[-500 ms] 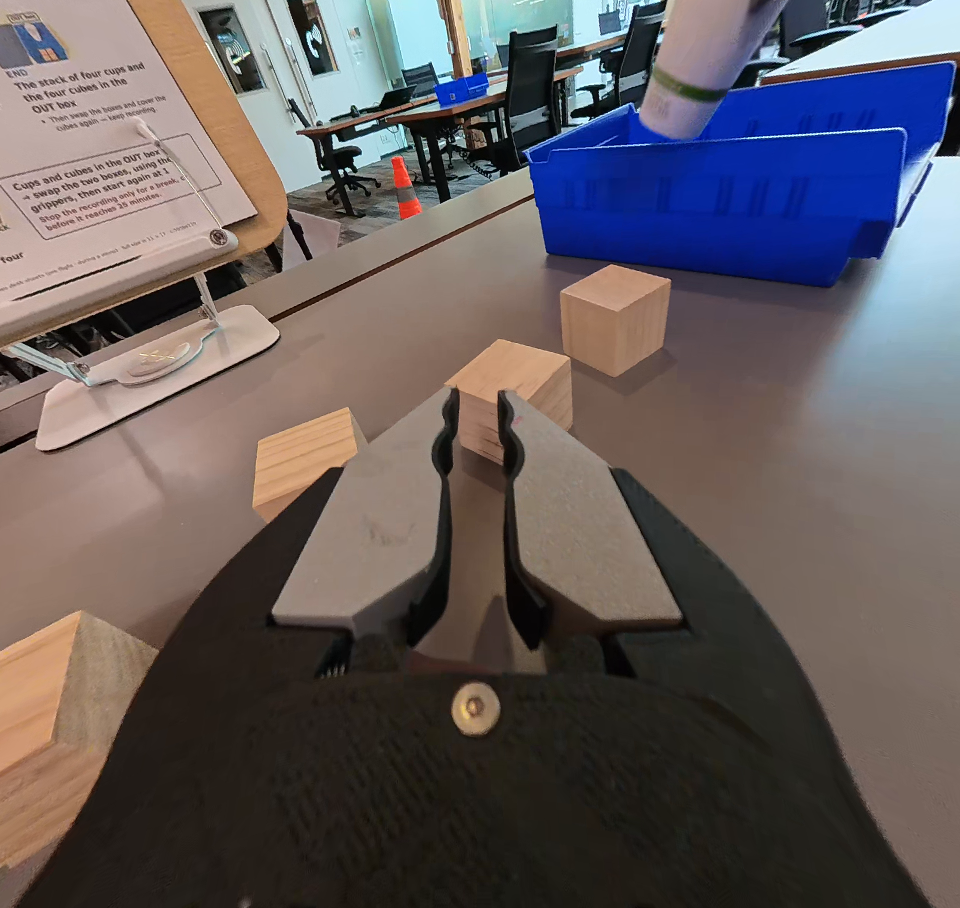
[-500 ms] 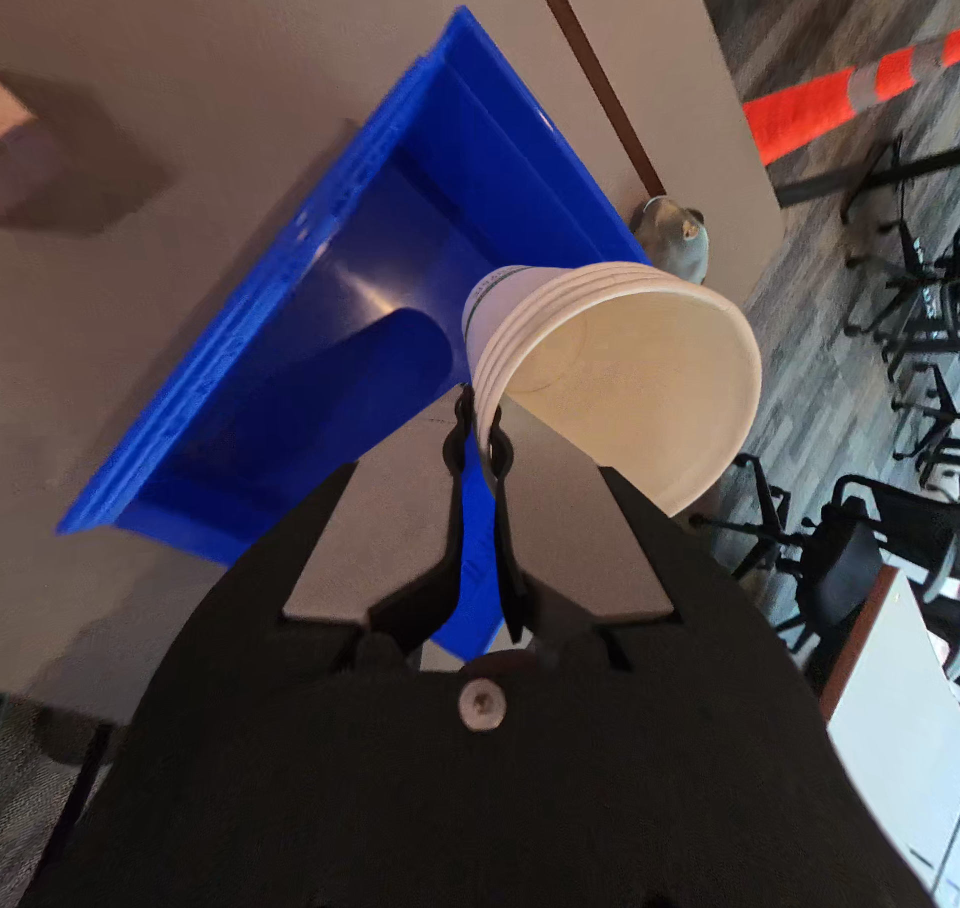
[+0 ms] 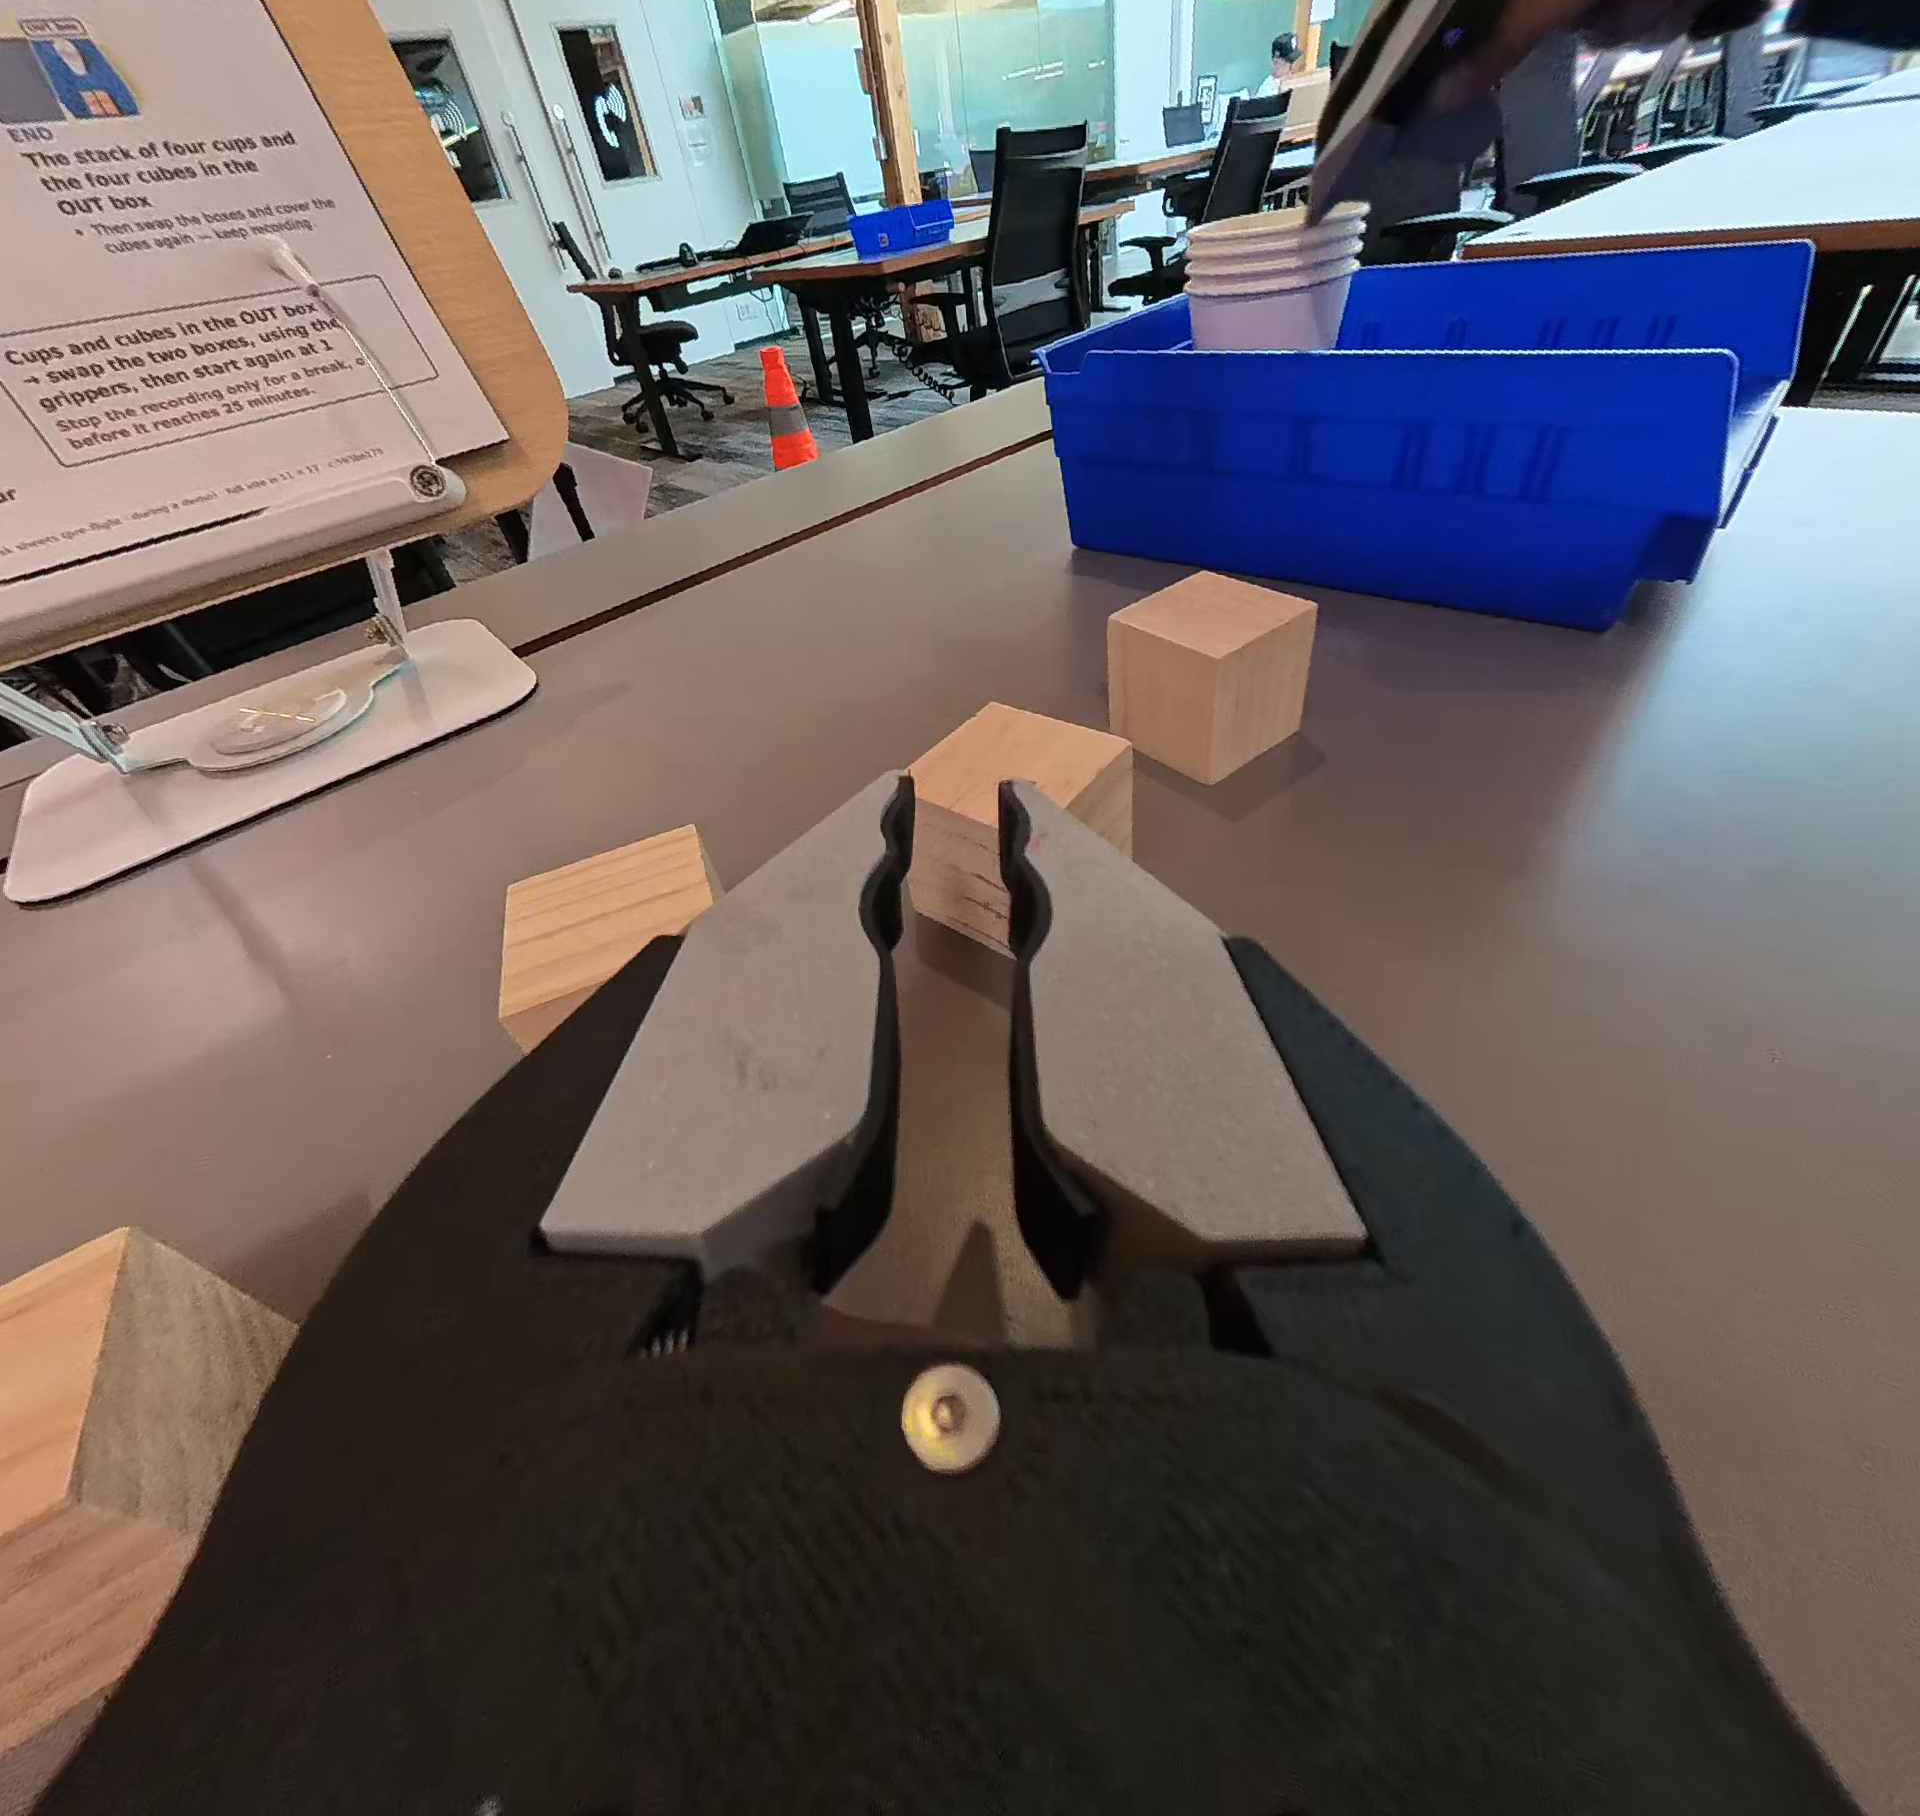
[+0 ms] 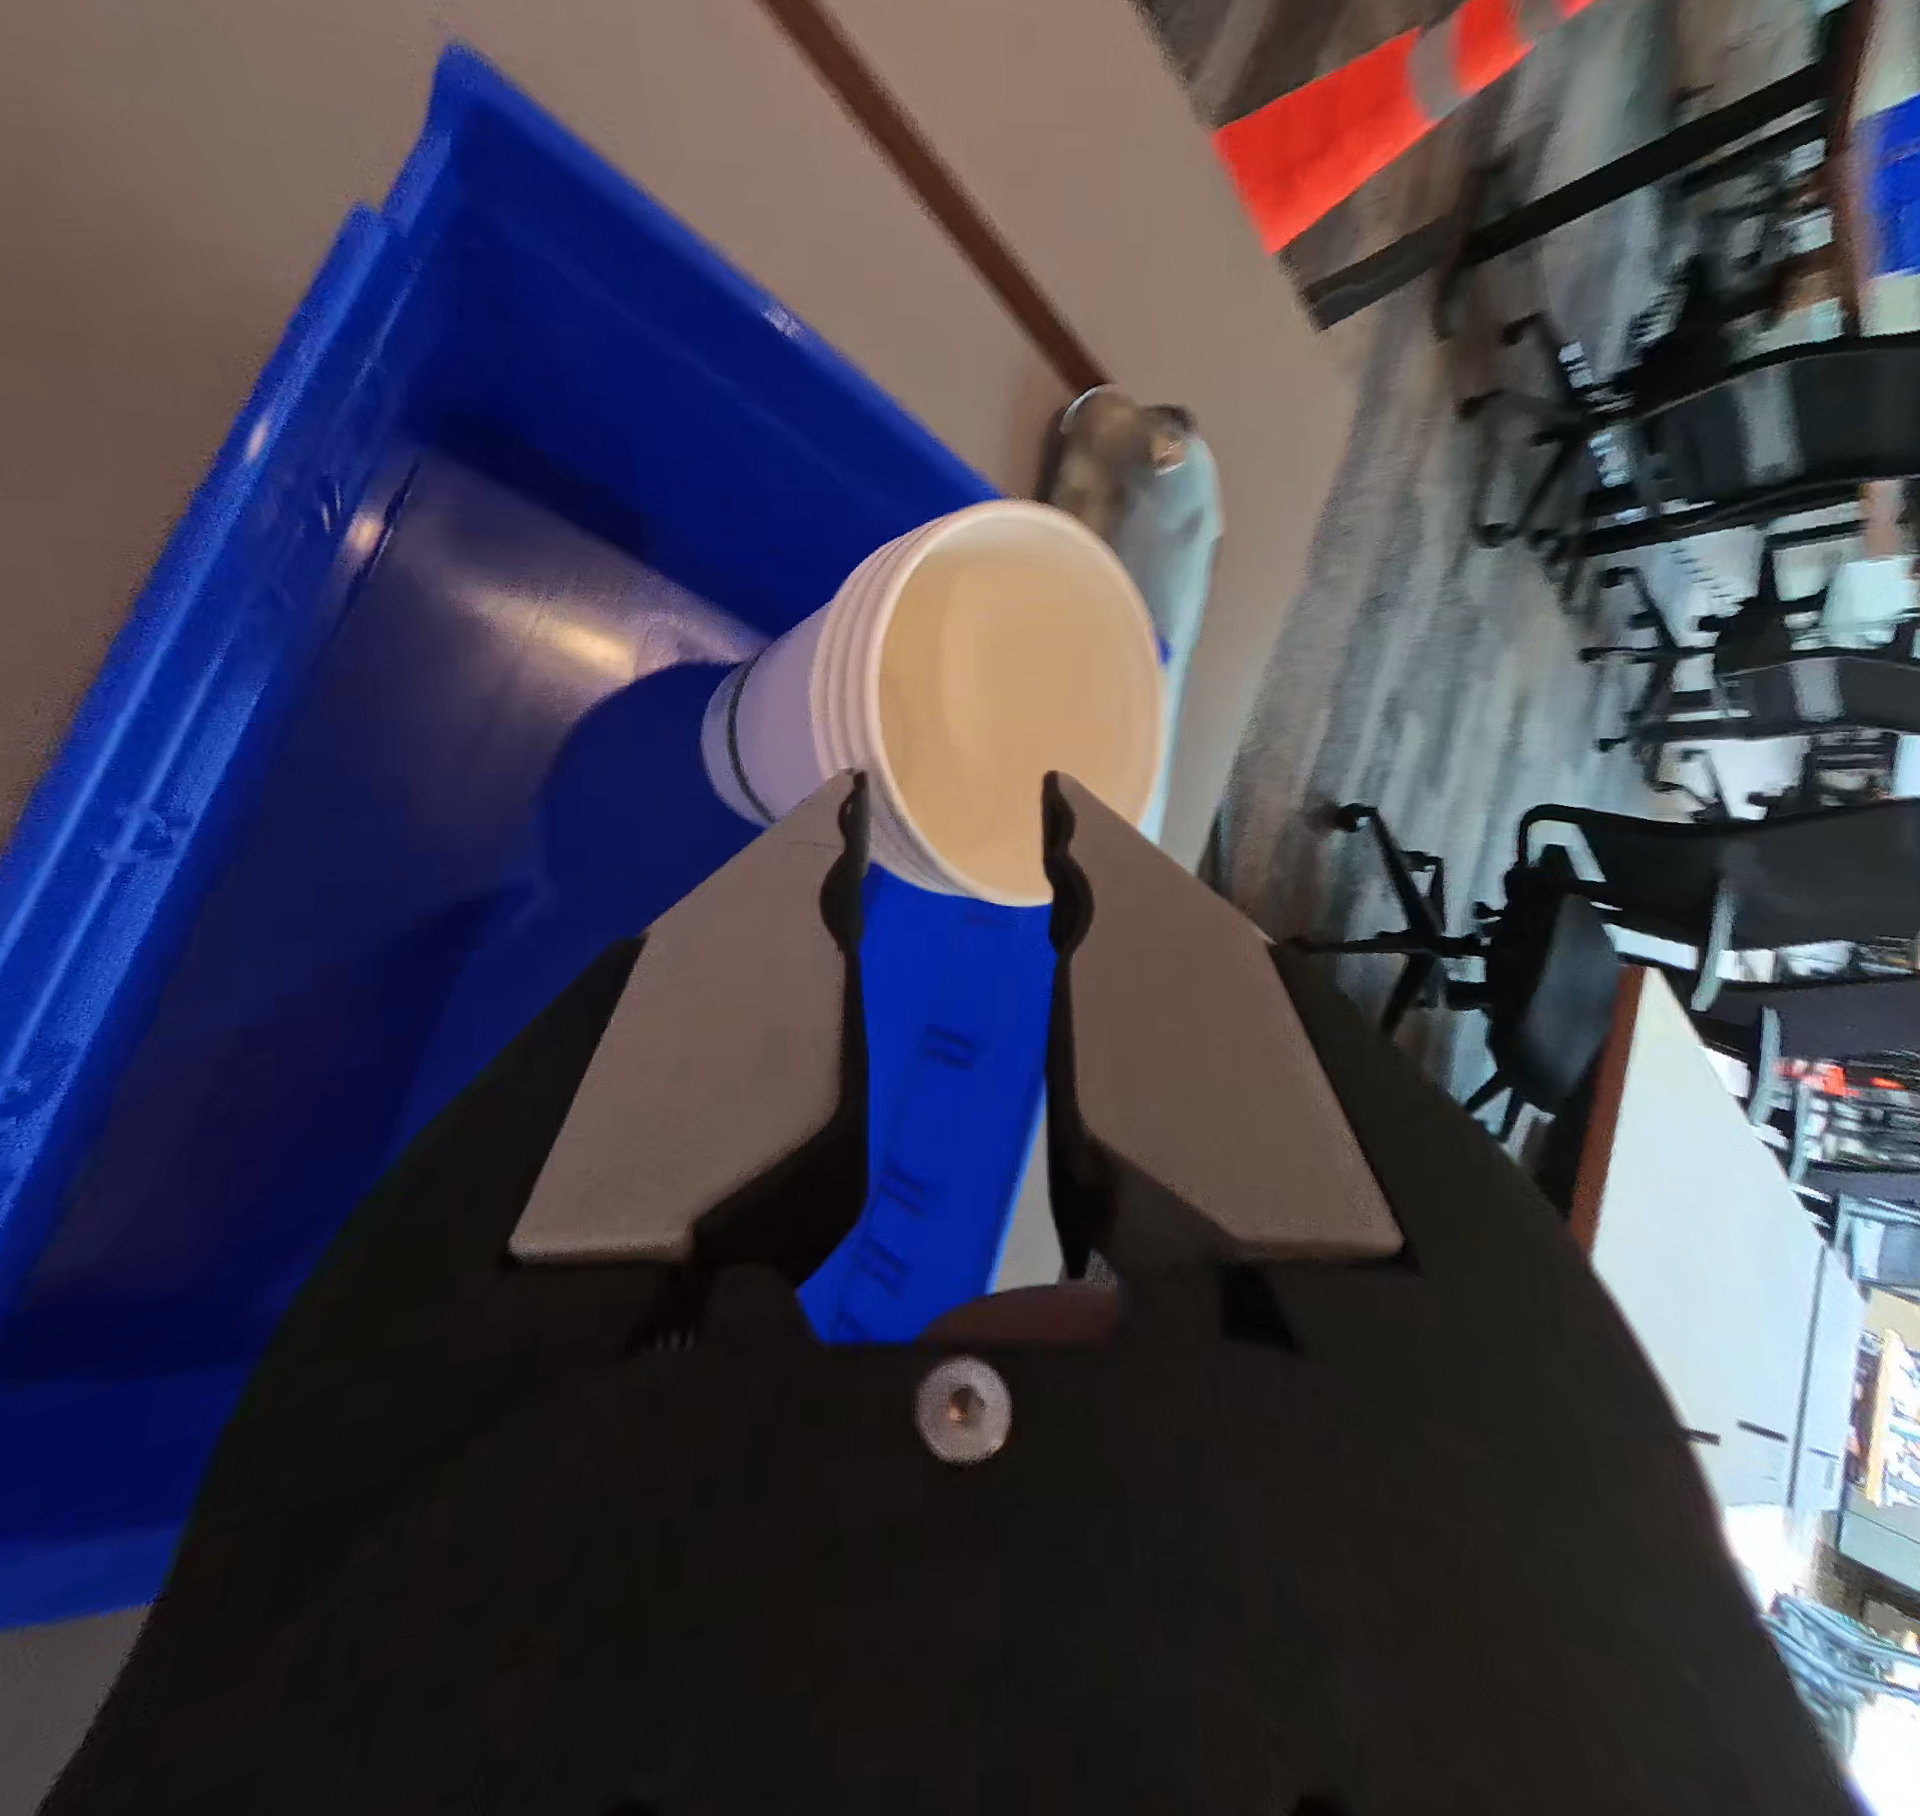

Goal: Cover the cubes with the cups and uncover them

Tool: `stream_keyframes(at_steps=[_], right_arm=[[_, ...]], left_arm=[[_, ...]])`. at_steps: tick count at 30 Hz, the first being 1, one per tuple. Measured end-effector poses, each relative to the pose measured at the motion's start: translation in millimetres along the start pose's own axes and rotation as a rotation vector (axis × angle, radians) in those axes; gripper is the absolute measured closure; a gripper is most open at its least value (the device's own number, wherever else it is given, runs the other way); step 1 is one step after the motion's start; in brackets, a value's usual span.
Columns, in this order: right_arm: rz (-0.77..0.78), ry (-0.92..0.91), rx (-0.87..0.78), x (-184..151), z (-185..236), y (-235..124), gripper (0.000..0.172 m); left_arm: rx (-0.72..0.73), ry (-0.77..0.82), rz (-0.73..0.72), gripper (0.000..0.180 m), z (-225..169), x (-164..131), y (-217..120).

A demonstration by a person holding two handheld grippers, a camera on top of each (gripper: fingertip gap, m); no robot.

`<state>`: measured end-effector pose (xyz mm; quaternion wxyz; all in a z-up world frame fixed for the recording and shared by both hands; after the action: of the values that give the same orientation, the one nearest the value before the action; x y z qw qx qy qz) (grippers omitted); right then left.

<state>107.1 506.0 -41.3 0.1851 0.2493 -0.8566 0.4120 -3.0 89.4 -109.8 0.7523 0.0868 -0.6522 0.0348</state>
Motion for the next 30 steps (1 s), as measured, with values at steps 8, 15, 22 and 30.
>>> stream_keyframes(at_steps=[8, 15, 22, 30], right_arm=[[-0.358, 0.062, -0.189, 66.9, 20.9, -82.8, 0.126], [-0.878, 0.292, 0.589, 147.6, 206.5, -165.8, 0.130], [-0.913, 0.338, 0.712, 145.2, 306.3, -113.3, 0.114], [-0.961, 0.327, 0.637, 138.9, 313.0, -93.3, 0.111]], left_arm=[[-0.026, 0.011, -0.045, 0.163, -3.6, 5.0, -3.3], [-0.009, -0.002, -0.093, 0.167, -0.4, 10.1, -7.5], [0.022, 0.031, -0.105, 0.174, 3.6, 11.2, -8.3], [0.054, 0.012, -0.098, 0.172, 10.1, 10.0, -7.9]])
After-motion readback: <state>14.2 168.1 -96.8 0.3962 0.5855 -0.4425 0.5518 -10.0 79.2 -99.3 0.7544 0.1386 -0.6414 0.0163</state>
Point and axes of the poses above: each gripper's, where its closed fingertips meet, y out along the fingers, x out of its top, z = x × y across the jaws, the point moved 3 cm from there along -y, back along the fingers, and after that the axes turned 12 degrees about -z, right-handed, at the moved point
